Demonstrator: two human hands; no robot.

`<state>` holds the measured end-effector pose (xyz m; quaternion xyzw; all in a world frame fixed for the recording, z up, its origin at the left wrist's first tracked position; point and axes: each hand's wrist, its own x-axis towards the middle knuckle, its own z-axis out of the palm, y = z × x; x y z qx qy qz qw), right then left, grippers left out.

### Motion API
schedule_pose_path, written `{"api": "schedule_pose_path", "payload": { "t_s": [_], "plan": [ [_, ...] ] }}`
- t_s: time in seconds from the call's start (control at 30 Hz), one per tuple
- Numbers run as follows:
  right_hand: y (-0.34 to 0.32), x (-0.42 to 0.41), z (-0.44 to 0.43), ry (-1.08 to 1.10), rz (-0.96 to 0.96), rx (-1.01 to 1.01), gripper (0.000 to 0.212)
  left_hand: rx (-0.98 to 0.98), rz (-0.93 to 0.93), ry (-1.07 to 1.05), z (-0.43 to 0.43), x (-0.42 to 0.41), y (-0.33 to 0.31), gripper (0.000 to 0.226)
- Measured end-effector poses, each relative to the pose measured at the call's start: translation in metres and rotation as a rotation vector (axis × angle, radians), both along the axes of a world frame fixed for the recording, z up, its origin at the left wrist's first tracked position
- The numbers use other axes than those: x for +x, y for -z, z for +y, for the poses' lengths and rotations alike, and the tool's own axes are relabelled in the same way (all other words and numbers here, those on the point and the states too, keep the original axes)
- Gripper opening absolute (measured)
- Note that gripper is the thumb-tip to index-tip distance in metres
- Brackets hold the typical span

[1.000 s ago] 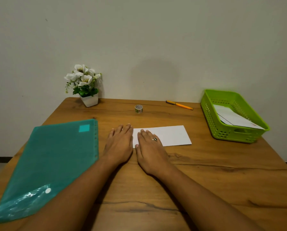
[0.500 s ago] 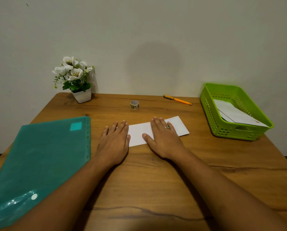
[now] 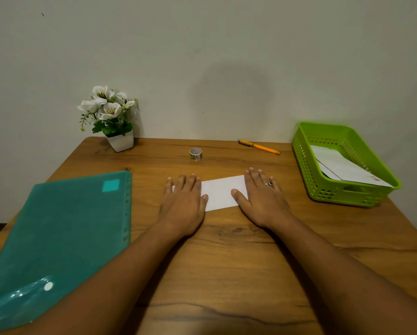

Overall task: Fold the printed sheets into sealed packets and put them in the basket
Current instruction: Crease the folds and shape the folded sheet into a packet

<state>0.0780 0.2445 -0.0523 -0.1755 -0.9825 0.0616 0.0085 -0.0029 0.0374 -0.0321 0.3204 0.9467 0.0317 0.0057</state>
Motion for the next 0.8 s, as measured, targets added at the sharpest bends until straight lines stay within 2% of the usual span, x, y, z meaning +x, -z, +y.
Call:
{"api": "schedule_pose_path", "payload": {
  "t_s": [0.13, 0.43, 0.67, 0.8],
  "plan": [
    [-0.001, 0.002, 0.000, 0.002, 0.004, 0.000, 0.083, 0.019, -0.063, 0.050, 0.034, 0.008, 0.006, 0.064],
    [-0.003, 0.000, -0.008, 0.046, -0.018, -0.004, 0.085, -0.047, -0.039, 0.012, -0.005, -0.015, 0.007, 0.068],
    [-0.004, -0.014, -0.067, -0.271, 0.037, -0.030, 0.067, -0.033, -0.009, 0.054, -0.008, -0.019, 0.011, 0.066],
    [-0.004, -0.009, -0.044, -0.218, 0.015, -0.059, 0.078, -0.037, -0.012, 0.057, -0.008, -0.020, 0.012, 0.067]
  ]
}}
